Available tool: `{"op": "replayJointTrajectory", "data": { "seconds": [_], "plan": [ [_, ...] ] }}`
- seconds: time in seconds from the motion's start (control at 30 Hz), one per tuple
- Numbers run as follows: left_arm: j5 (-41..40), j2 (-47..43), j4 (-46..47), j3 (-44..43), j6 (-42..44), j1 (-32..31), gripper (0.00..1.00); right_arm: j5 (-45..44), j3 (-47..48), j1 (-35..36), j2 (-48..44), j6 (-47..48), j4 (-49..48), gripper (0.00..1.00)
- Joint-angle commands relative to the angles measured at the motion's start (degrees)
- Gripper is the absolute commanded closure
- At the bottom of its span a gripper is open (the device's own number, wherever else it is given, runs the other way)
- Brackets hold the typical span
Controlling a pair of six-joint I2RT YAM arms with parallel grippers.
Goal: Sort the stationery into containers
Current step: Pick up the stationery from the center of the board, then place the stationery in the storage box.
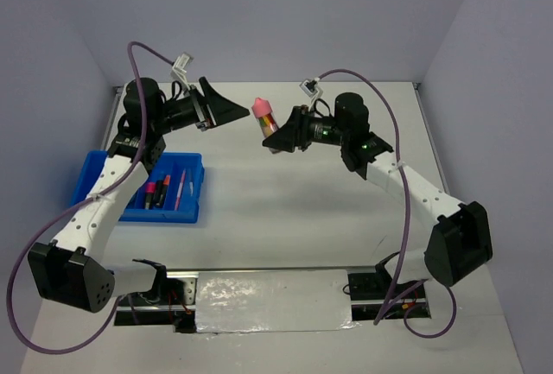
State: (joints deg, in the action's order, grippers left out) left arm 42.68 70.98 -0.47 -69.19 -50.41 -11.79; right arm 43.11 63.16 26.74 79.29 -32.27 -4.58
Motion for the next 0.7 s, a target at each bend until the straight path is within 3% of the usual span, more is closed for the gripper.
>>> {"op": "replayJointTrajectory", "data": {
  "seconds": [0.0, 0.13, 0.27, 0.37, 0.47, 0.53, 0.67],
  "plan": [
    [9.3, 0.7, 19.2, -2.9, -7.7, -2.0, 0.01, 4.8, -2.8, 3.4, -1.6, -15.3, -17.6, 1.00],
    [10.0, 2.1, 22.1, -3.5, -10.4, -2.9, 0.01, 2.7, 0.0, 5.2, -2.1, -17.2, -20.5, 1.00],
    [10.5, 3.0, 23.9, -2.4, -11.4, -3.5, 0.01, 3.3, 4.6, 6.9, 0.1, -15.5, -17.2, 1.00],
    [10.1, 3.3, 21.0, -2.1, -9.7, -3.6, 0.02, 3.7, 6.2, 7.2, 0.8, -14.7, -16.7, 1.00],
    [8.0, 3.7, 8.7, -5.1, -1.4, -3.6, 0.01, 1.1, 5.8, 7.3, -0.4, -12.0, -13.9, 1.00],
    [7.1, 3.6, 6.2, -5.7, 1.5, -3.5, 0.02, 2.0, 7.6, 7.5, 0.5, -9.6, -9.8, 1.00],
    [8.0, 3.8, 9.8, -4.9, -0.7, -3.5, 0.09, 3.3, 9.1, 8.3, 1.9, -6.5, -6.2, 1.00]
  ]
}}
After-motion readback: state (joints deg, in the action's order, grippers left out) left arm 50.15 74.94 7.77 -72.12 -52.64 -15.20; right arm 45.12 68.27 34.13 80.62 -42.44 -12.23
